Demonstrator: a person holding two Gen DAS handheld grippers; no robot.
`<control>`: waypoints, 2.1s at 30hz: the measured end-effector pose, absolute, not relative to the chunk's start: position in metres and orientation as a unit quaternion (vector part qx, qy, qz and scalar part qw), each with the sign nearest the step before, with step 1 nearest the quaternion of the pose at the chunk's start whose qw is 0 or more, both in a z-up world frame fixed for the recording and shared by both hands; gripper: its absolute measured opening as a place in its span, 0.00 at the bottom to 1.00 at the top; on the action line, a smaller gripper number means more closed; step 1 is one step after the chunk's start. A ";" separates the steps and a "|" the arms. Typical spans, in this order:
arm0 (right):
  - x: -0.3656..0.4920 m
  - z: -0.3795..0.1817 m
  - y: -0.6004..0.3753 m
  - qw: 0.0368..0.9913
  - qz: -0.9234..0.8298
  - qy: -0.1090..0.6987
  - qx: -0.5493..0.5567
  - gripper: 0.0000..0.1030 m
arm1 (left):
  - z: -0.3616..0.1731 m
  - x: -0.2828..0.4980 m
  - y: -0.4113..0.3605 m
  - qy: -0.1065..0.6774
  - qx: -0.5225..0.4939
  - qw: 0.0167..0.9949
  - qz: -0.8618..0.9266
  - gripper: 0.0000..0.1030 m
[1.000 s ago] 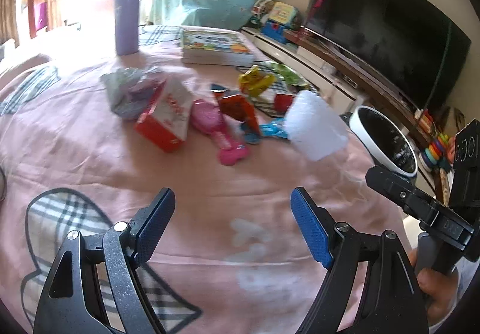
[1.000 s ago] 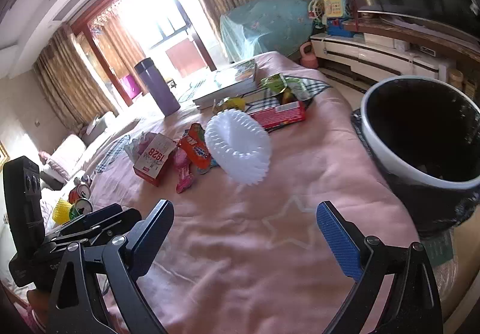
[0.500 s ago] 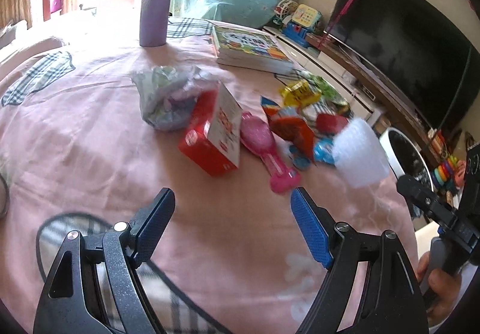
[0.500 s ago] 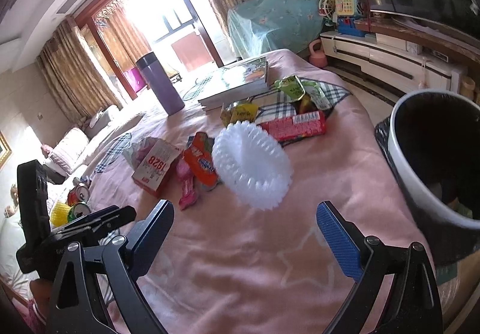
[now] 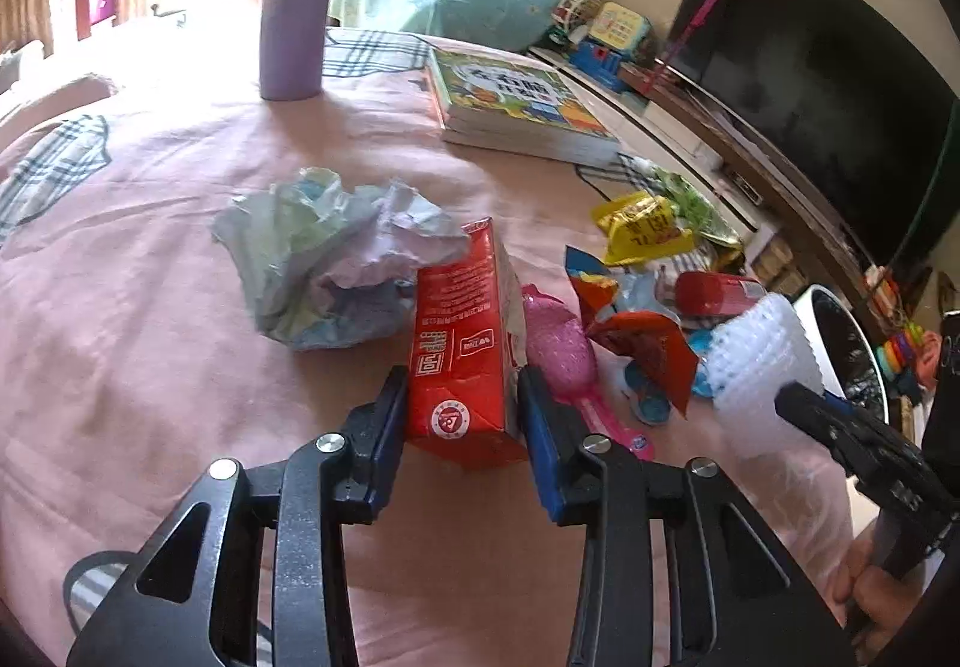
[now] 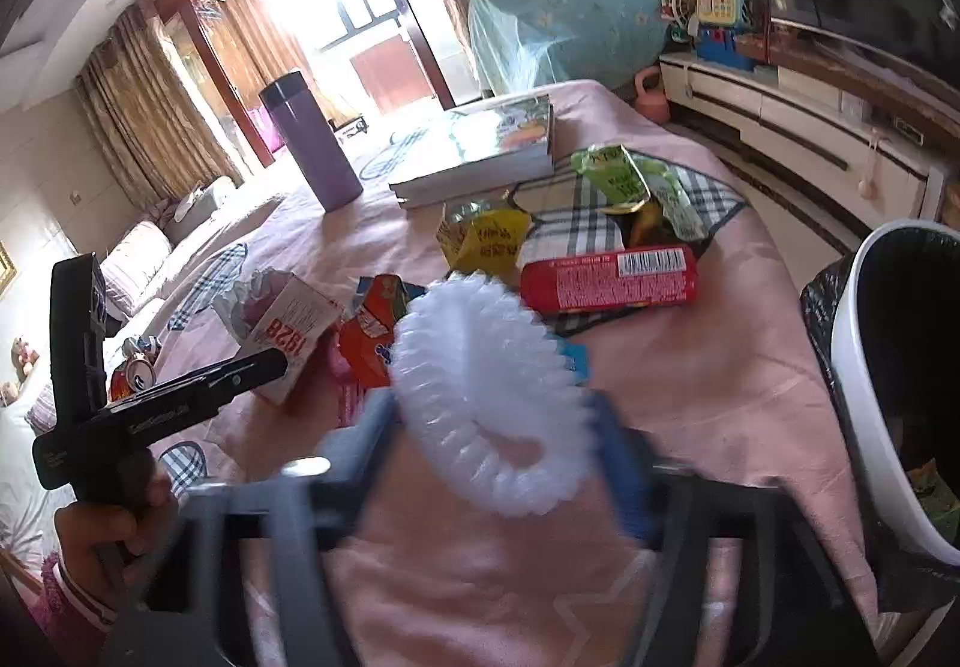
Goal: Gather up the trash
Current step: 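Grasp the red printed box with left tool while right tool grasps white plastic mesh, then carry both items over the bin and open both tools to drop them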
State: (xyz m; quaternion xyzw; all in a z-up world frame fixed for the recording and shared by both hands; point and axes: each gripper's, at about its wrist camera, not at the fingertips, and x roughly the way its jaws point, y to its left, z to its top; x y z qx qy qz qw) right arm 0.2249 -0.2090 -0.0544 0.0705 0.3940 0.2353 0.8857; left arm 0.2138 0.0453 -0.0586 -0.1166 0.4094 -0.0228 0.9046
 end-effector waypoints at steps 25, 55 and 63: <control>0.162 -0.022 -0.305 0.914 0.179 0.340 0.133 0.23 | -0.010 0.149 -0.087 0.353 -0.035 0.921 -0.159 0.34; 0.161 -0.011 -0.429 0.929 0.072 0.311 0.185 0.23 | 0.005 0.192 -0.235 0.356 0.046 0.897 -0.258 0.34; 0.180 -0.012 -0.438 0.927 0.063 0.324 0.178 0.24 | 0.001 0.217 -0.260 0.367 0.055 0.889 -0.267 0.34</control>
